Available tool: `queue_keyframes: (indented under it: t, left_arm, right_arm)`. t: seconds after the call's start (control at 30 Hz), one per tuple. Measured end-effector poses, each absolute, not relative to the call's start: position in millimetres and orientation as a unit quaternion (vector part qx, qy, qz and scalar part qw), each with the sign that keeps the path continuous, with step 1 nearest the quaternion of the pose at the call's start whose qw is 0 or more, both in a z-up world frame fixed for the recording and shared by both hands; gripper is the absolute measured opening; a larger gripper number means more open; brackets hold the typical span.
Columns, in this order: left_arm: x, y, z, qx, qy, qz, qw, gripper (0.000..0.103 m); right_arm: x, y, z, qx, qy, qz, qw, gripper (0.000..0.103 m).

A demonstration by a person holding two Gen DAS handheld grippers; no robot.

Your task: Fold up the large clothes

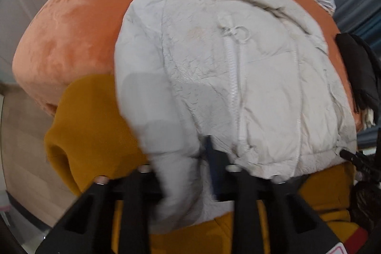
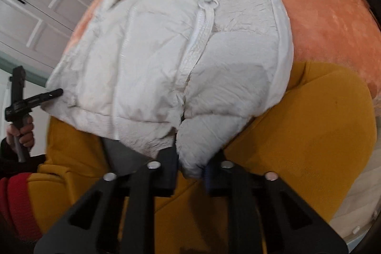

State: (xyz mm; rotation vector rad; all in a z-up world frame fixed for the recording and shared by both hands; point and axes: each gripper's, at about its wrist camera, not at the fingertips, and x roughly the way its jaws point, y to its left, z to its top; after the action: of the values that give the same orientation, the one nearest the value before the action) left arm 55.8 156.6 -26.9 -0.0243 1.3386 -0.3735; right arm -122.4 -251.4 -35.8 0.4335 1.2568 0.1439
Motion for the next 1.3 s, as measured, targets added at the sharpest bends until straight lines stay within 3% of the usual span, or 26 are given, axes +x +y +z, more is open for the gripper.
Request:
queue_keyframes:
  t: [0.27,0.37,0.5,0.63,0.83,0.93,1.0,1.17,1.3]
  left_arm:
    - [13.5,166.2,90.0,-0.007,0.574,-0.246,0.781,0.006]
    - [30.5,161.4,147.7,-0.063,0.503,-0.263,0.821,0.007]
    - [89.9,152.0,176.0,-0.101,0.422,-0.238,0.869,0.010]
    - [168.2,134.9,157.9,-0.151,0.399,-0.188,0.885,0.016]
    - [297.5,97.2,79.8,-0.088,0.429,-0.113,0.892,0.020]
    - [340.5,103.3,42.8,-0.092,0.487,-0.104,0.862,0.020]
    - [359.3,118.7,25.3,-0.112,0.516,-0.116,0.841,0.020]
    - [365.9,146.7,17.3,-0.109,0.540,-0.149,0.821,0.021]
    - [363.4,161.7,28.7,-0.071,0.562,-0.214,0.796,0.023]
  right_arm:
    - [-165.2,-258.5,62.8,0.163,0.562,0.192,0.788,0.008]
    - [-151.5,-280.1,106.9,0.186,0.488,0.171,0.836,0.008]
    - [-90.7,-330.4,134.5,0.249,0.368,0.106,0.890,0.009]
    - [-8.9,-360.2,117.6,0.293,0.312,0.069,0.901,0.010]
    - [105.9,-387.6,65.4,0.378,0.286,0.009,0.880,0.019]
    - [126.5,-398.1,46.3,0.419,0.265,-0.011,0.868,0.032]
    - [122.4,-418.3,40.7,0.436,0.230,-0.039,0.869,0.053]
    - [107.8,-458.1,28.7,0.453,0.231,-0.084,0.857,0.053]
    - [100.7,-440.1,36.0,0.365,0.269,-0.077,0.888,0.053]
